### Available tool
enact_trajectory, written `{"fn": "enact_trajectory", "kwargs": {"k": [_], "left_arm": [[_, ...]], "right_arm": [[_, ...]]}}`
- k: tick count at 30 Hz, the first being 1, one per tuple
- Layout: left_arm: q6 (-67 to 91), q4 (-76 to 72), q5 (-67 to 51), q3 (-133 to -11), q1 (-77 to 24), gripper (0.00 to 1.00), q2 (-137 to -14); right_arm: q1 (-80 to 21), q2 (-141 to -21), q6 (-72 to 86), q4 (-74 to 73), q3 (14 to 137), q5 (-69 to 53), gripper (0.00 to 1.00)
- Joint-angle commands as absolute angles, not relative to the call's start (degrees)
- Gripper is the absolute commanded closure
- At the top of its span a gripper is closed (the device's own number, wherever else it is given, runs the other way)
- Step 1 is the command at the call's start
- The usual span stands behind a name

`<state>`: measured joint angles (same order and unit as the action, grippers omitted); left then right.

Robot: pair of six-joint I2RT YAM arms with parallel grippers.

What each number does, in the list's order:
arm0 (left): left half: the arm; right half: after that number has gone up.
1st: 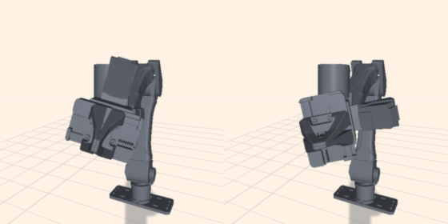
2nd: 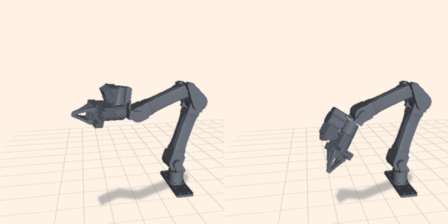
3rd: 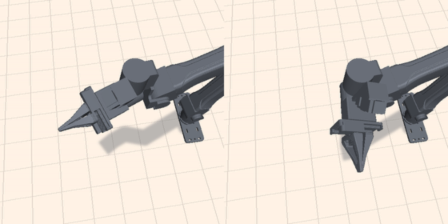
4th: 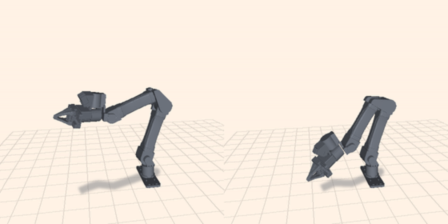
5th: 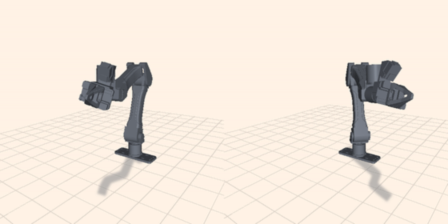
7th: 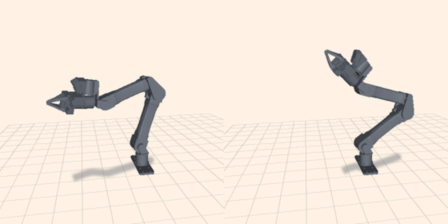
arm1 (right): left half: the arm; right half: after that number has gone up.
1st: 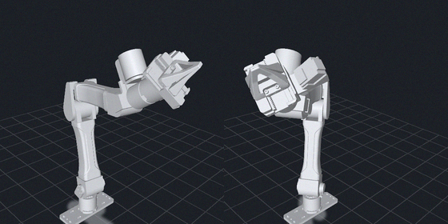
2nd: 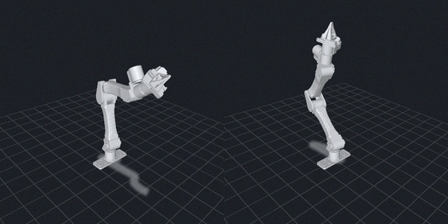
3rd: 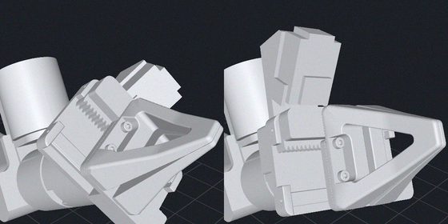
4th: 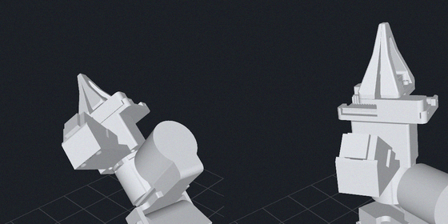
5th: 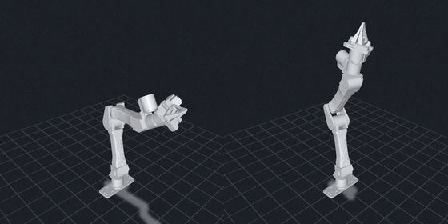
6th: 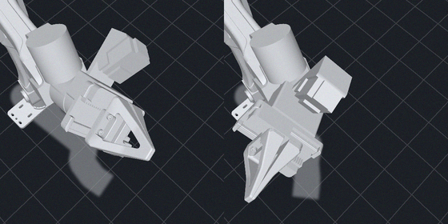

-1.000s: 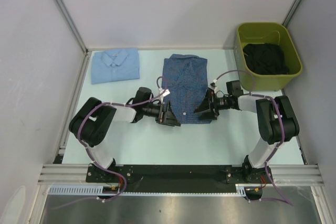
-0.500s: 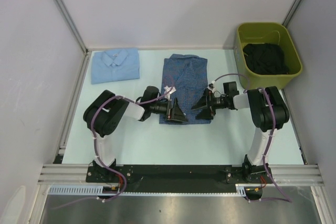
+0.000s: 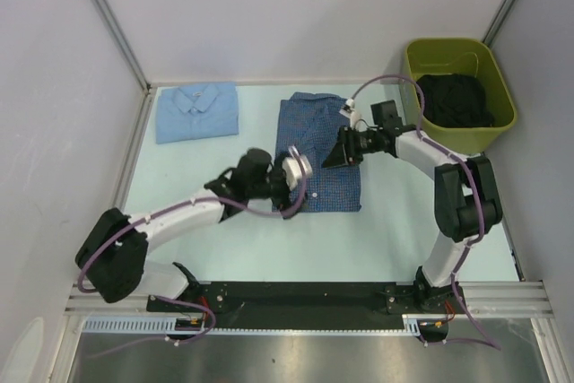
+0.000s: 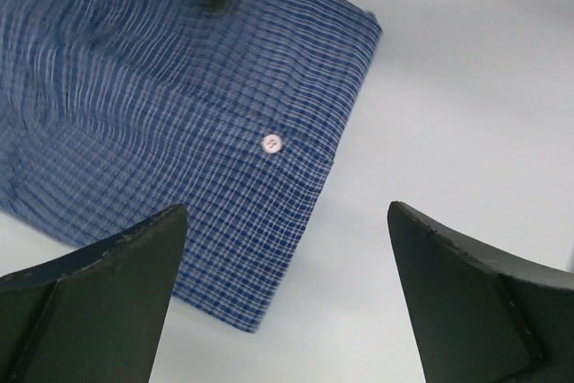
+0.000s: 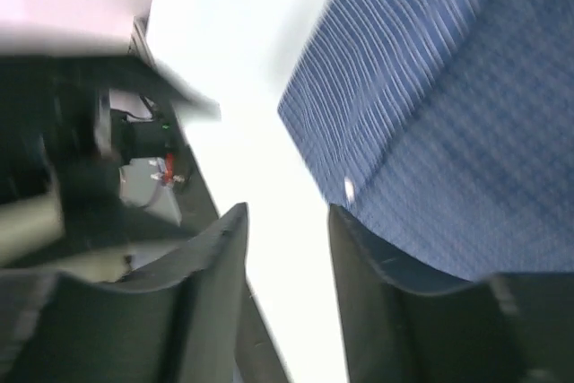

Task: Fold and stack the long sleeve shirts
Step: Fold the shirt

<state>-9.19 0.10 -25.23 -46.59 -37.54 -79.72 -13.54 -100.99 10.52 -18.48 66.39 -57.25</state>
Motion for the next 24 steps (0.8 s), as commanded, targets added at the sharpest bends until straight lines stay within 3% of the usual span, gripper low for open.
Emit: {"fn": "enact_trajectory", "kwargs": {"k": [1,8,18,22,24], "left_arm": [[-37.4,-4.4,-7.9,-39.2,-47.9,0.01,-78.0],[-50.0,-17.5,3.1,-33.5,-56.9,0.01,-84.7],[-56.3,-27.8,12.7,-33.3,-59.3,0.03,-97.0],[-56.2,-27.3,14.4,-35.5,-59.3,0.28,-99.5],[-56.0,-26.5,14.2,-36.1,-59.2,0.54,-99.8]], "right_arm": [[-17.4,-107.7,4.6,-19.7,74.2,-53.4,0.58],[-19.1,-119.8,4.2,-18.0,83.5,-53.9,0.62],[-17.7,-129.1,3.0,-17.8,87.1,-53.1,0.63],[-17.4,-130.2,3.2,-17.8,87.5,-53.4,0.63],[-17.2,-130.6,3.4,-18.0,87.7,-53.3,0.63]]}}
